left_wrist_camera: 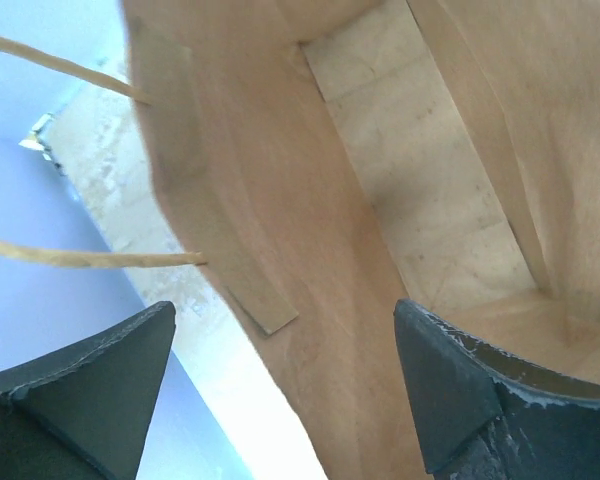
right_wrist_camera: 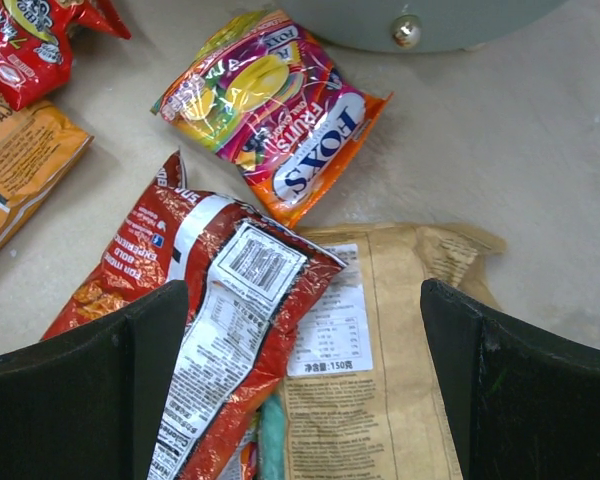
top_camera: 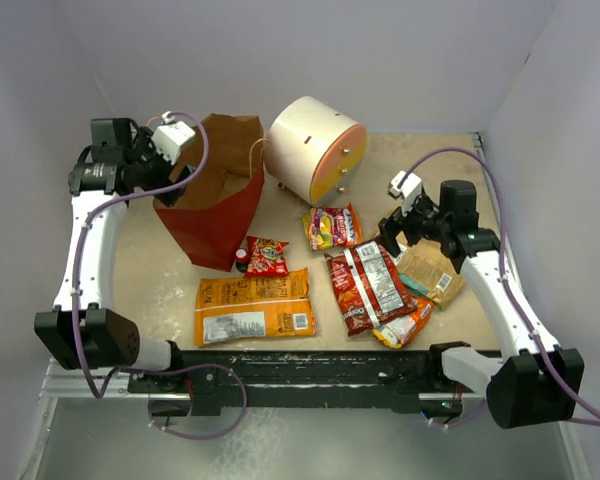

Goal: Place the snacks into the paper bag
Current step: Adjust the paper bag at the center of the board, then pick up the snack from the center of the board.

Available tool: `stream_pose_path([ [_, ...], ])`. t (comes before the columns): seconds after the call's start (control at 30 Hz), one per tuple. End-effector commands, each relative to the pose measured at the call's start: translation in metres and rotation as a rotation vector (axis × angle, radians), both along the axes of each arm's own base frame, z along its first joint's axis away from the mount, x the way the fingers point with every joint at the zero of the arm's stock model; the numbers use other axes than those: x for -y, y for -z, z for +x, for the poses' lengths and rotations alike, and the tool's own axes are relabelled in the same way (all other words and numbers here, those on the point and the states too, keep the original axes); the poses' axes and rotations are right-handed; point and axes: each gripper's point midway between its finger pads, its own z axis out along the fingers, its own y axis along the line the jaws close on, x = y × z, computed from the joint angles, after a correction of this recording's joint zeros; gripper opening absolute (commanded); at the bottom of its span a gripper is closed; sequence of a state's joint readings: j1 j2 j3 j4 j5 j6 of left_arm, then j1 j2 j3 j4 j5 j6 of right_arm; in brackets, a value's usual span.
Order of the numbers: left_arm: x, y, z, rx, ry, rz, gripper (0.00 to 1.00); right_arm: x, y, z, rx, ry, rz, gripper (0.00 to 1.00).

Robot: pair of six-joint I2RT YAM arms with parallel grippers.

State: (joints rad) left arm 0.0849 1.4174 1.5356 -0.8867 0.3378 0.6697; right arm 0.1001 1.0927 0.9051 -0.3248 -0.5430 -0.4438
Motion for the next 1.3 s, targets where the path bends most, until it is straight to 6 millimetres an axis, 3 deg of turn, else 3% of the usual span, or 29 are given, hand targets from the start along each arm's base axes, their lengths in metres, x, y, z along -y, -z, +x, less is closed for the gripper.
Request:
stream_pose_path([
  [0.0,-0.001,-0.089,0.006,0.277,-0.122,-0.103,0.97,-0.017,-0.019,0.016,0.054,-0.045,0.027,1.00],
  [0.17,0.023,-0.123,-0.014,0.332,-0.066,-0.228,0.99,-0.028,-0.016,0.015,0.027,-0.048,0.054,1.00],
  [0.3,0.060,-0.122,-0.044,0.287,0.131,-0.254,0.99,-0.025,-0.014,0.011,0.032,-0.031,0.056,1.00],
  [0.4,0.095,-0.110,-0.074,0.237,0.314,-0.223,0.99,-0.021,-0.014,0.011,0.038,-0.005,0.048,1.00],
  [0.57,0.144,-0.066,-0.130,0.105,0.640,-0.203,0.99,-0.012,-0.016,0.012,0.059,0.037,0.019,1.00],
  [0.73,0.171,0.005,-0.149,-0.057,0.766,-0.051,0.93,-0.003,-0.021,0.014,0.095,0.078,-0.010,1.00],
  [0.83,0.182,0.049,-0.148,-0.097,0.824,0.074,0.90,0.004,-0.019,0.017,0.102,0.102,-0.032,1.00],
  [0.97,0.203,0.089,-0.140,-0.093,0.914,0.153,0.89,0.016,-0.017,0.020,0.102,0.139,-0.060,1.00],
  [1.27,0.254,0.137,-0.119,-0.119,1.034,0.164,0.83,0.036,-0.028,0.019,0.117,0.187,-0.030,1.00],
])
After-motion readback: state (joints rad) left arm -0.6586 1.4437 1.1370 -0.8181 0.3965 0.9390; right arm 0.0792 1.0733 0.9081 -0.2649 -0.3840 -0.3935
